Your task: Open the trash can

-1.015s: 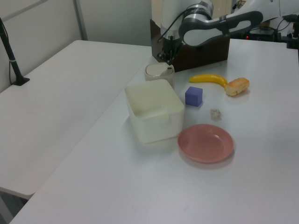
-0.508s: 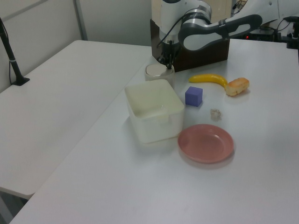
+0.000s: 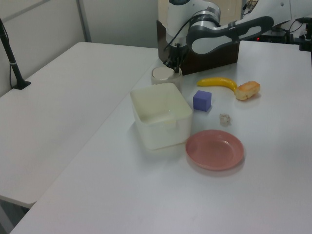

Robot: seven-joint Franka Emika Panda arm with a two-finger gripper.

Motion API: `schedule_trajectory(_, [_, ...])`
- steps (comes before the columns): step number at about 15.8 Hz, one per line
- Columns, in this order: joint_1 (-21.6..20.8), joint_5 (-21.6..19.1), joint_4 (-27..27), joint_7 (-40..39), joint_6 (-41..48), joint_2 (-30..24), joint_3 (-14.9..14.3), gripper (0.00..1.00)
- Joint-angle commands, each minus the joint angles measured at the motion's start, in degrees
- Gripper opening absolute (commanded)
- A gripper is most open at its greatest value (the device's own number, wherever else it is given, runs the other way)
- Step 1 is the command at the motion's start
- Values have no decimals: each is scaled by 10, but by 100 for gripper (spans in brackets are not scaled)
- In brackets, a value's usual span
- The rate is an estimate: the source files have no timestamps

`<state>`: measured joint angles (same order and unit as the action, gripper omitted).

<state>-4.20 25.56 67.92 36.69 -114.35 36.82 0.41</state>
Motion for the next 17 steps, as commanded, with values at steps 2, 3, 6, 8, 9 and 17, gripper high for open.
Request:
schedule_trajectory(2, [-5, 10, 26, 17, 0, -10, 3, 0])
schedule_trajectory(3, [-6, 10, 27, 17, 0, -10, 3, 0])
schedule_trajectory(6, [-6, 10, 27, 22, 0, -10, 3, 0])
schedule_trajectory(8, [-6, 20, 34, 31, -3, -8, 3, 0])
schedule_trajectory(9, [-7, 32, 38, 38, -3, -8, 4, 0])
schedule_trajectory(17, [17, 4, 12, 38, 0, -22, 1, 0])
